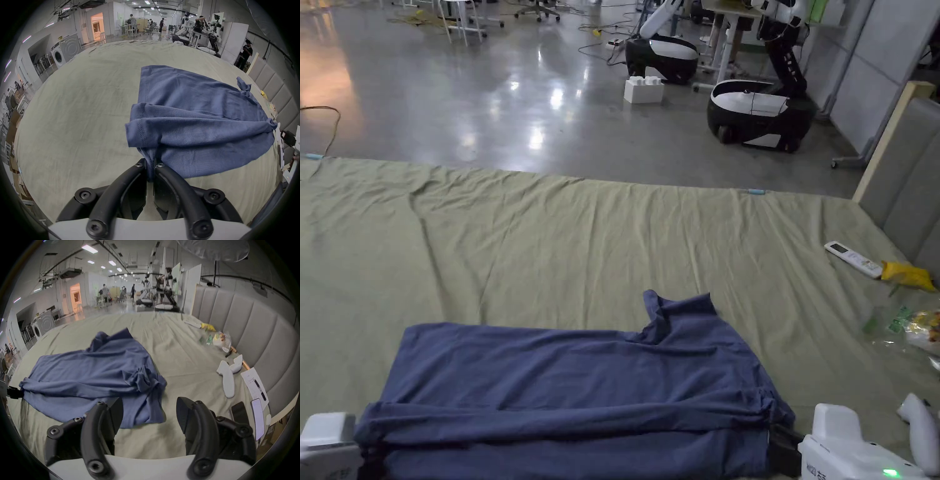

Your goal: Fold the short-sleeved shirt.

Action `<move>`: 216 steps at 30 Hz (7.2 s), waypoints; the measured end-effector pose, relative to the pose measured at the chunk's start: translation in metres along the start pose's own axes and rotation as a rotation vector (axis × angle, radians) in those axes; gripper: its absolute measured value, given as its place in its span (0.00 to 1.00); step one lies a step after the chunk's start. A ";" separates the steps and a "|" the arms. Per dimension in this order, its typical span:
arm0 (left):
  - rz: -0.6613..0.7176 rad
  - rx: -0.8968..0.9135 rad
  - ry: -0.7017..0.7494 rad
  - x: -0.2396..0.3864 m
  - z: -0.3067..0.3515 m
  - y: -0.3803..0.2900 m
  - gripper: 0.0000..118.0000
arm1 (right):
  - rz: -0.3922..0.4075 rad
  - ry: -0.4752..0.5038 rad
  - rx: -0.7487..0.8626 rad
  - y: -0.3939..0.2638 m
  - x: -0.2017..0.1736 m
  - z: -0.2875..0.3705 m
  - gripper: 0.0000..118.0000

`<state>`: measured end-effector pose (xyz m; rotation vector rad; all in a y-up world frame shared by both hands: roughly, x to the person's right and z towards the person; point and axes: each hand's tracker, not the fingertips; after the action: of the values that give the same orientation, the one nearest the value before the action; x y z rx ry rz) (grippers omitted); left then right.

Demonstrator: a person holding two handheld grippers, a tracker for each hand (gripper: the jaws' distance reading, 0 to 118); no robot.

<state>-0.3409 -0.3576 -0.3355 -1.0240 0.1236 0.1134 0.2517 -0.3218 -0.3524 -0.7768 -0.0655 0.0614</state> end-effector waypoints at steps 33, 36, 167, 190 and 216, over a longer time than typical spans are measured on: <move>0.039 0.208 -0.088 -0.006 0.100 0.040 0.05 | 0.088 0.110 -0.067 0.059 -0.020 0.035 0.07; 0.040 0.231 -0.089 -0.013 0.123 0.040 0.05 | 0.116 0.116 -0.051 0.065 -0.014 0.055 0.07; -0.048 0.152 -0.020 0.002 0.031 0.058 0.05 | 0.131 0.033 -0.241 0.086 -0.050 -0.122 0.63; 0.013 0.194 -0.034 -0.007 0.053 0.041 0.05 | 0.059 0.113 -0.113 0.080 -0.029 -0.057 0.02; -0.144 0.027 -0.066 -0.036 0.122 -0.060 0.05 | 0.230 0.066 -0.231 -0.068 0.000 0.113 0.02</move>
<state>-0.3611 -0.2855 -0.2172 -0.9982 -0.0093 0.0144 0.2450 -0.2906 -0.2243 -1.0145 0.0812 0.2495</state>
